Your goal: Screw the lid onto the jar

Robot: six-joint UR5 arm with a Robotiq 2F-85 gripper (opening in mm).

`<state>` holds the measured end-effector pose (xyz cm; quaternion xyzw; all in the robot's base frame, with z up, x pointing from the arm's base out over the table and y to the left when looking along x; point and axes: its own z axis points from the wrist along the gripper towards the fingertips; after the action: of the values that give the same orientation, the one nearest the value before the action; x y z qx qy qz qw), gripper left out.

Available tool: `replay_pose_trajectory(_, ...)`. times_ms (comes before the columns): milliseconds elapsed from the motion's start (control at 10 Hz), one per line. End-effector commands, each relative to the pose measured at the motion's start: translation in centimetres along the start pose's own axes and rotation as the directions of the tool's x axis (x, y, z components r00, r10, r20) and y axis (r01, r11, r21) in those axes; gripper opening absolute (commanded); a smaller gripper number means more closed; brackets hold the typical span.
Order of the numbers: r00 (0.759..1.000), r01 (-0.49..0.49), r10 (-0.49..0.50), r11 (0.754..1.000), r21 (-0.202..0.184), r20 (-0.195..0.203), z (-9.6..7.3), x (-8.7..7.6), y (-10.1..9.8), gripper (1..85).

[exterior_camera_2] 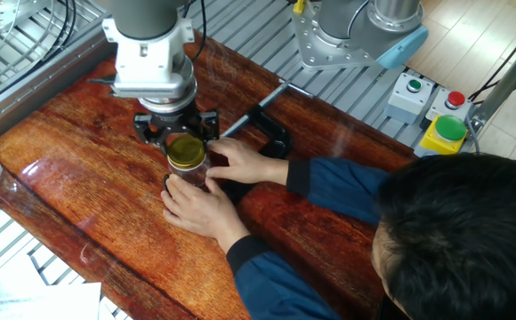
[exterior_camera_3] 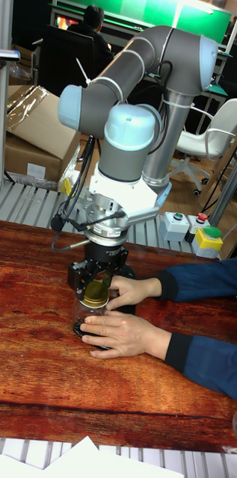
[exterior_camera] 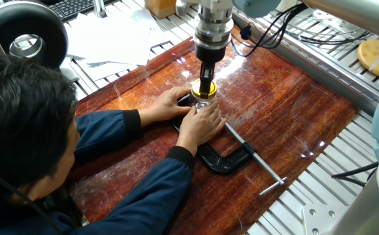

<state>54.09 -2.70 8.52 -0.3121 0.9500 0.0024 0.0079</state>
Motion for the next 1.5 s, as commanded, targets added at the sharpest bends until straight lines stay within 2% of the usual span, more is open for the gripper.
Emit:
replay_pose_trajectory(0,0.99,-0.142,0.142,0.99,0.023,0.025,0.3,-0.6,0.1,39.3)
replay_pose_trajectory(100,0.989,-0.145,0.144,0.989,0.03,0.03,0.9,-0.7,0.1,39.0)
replay_pose_trajectory(600,0.988,-0.149,0.147,0.988,0.032,0.043,1.4,-0.9,0.3,39.0)
replay_pose_trajectory(900,0.984,-0.18,0.179,0.983,0.042,0.016,-0.7,-0.6,-0.1,38.7)
replay_pose_trajectory(1000,0.974,-0.223,0.222,0.974,0.043,0.034,-0.3,-1.0,-0.2,38.7)
replay_pose_trajectory(1200,0.961,-0.271,0.266,0.96,0.066,0.076,1.6,-1.4,-0.2,38.7)
replay_pose_trajectory(1400,0.961,-0.272,0.267,0.96,0.068,0.077,1.8,-1.4,0.0,38.7)
